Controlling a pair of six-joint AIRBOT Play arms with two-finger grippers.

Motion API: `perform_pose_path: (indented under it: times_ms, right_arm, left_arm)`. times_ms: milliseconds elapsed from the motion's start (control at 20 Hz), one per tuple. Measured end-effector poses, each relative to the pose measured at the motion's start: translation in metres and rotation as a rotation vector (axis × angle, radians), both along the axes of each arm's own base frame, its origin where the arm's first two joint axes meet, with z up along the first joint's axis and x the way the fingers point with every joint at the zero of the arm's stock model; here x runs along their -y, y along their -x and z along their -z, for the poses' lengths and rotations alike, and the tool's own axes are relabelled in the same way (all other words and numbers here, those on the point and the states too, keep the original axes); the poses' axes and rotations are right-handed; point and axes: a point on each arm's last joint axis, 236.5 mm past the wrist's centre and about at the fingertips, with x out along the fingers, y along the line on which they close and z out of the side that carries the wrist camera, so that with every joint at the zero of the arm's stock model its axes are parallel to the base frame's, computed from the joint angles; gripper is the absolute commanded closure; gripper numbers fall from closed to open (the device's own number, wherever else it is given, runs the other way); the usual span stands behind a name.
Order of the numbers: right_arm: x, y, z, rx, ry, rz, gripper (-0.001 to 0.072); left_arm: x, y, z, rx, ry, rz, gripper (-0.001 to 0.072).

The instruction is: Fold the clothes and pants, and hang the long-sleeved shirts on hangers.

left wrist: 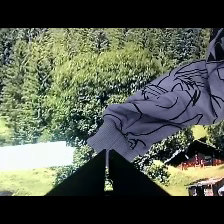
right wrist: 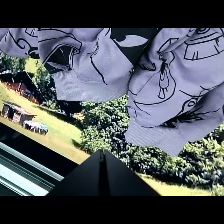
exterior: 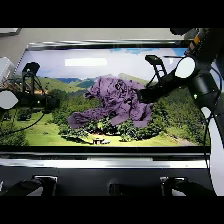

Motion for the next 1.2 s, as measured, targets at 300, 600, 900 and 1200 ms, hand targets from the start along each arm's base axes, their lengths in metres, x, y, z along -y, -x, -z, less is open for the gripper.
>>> perform_pose_path:
  times_ms: [300,600,900,1200]
  right_arm:
    - [-0.002,0.0,-0.001,0.002,-0.009,0.0,0.0645]
    - [-0.002,0.01,-0.006,0.001,-0.005,-0.053,0.0497]
    - [0.01,0.019,-0.032,0.105,0.038,-0.132,0.0409]
    - [0.062,-0.005,-0.06,0.209,0.014,0.059,0.033]
  left_arm:
    - [-0.003,0.003,0.008,-0.038,0.015,-0.048,-0.0013]
    - [-0.017,0.022,0.068,-0.172,0.128,-0.124,-0.0013]
    - [-0.017,0.027,0.121,-0.193,0.32,-0.087,-0.0013]
    - [-0.002,0.019,0.165,-0.252,0.425,-0.054,0.0111]
